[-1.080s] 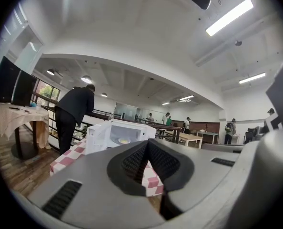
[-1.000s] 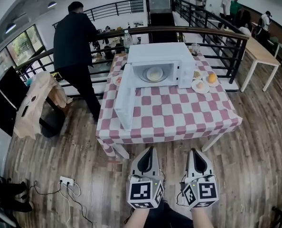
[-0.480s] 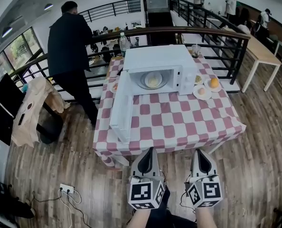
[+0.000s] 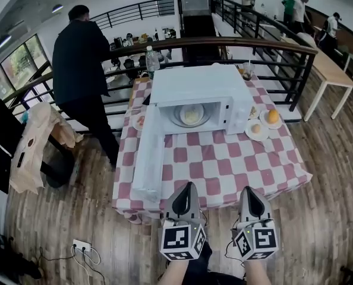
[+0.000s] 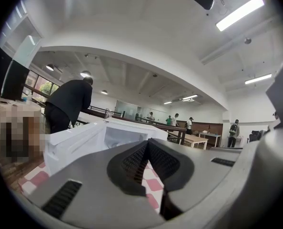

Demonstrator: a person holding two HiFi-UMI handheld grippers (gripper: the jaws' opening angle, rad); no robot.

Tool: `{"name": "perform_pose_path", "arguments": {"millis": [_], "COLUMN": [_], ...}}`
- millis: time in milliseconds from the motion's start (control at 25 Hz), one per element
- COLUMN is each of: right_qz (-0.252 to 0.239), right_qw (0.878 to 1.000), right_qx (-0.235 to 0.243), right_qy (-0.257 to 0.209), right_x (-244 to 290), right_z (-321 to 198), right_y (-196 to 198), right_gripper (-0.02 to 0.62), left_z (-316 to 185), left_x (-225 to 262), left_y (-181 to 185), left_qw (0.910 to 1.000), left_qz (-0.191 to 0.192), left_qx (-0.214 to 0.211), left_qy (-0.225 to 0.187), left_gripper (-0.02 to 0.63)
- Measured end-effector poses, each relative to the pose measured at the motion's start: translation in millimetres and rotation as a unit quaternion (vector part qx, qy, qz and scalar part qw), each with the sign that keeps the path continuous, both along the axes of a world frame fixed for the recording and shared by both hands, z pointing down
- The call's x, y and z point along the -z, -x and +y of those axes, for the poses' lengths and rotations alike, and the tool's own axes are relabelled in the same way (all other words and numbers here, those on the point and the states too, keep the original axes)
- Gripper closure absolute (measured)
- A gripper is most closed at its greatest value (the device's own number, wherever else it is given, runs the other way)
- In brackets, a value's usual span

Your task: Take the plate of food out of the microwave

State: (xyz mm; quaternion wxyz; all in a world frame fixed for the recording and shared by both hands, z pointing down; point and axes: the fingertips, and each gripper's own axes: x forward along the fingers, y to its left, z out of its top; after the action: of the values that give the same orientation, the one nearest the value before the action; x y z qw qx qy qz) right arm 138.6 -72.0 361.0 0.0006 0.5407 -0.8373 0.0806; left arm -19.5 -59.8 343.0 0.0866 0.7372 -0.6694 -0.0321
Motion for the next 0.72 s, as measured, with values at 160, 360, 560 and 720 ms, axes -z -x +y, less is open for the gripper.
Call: {"name": "perform_pose_path", "arguments": {"millis": [160, 360, 560, 720], "right_qz": [0.002, 0.001, 0.0, 0.0], "right_qw": [1.0, 1.0, 1.0, 1.0], "right_qx": [-0.002, -0.006, -0.002, 0.001], "right_qy": [0.005, 0.012, 0.018, 0.026], "right_x": [-4, -12, -17, -21], "right_z": [-28, -56, -74, -85], "right_y": [8, 17, 28, 33], "right_gripper": [0.601, 0.601, 0.601, 0.601], "left_z": [-29, -54, -69, -77], "left_x": [-1, -9, -15, -19], "left_y": [8, 23, 37, 45], "left_qw": [1.0, 0.9999, 0.9998, 0.9997], "left_qz": [0.0, -0.001, -0.004, 0.001], "left_qx": [-0.004, -0.006, -0.001, 0.005], "left_qy": [0.002, 0.011, 0.018, 0.024], "left_gripper": [0.578, 0.578, 0.578, 0.578]}}
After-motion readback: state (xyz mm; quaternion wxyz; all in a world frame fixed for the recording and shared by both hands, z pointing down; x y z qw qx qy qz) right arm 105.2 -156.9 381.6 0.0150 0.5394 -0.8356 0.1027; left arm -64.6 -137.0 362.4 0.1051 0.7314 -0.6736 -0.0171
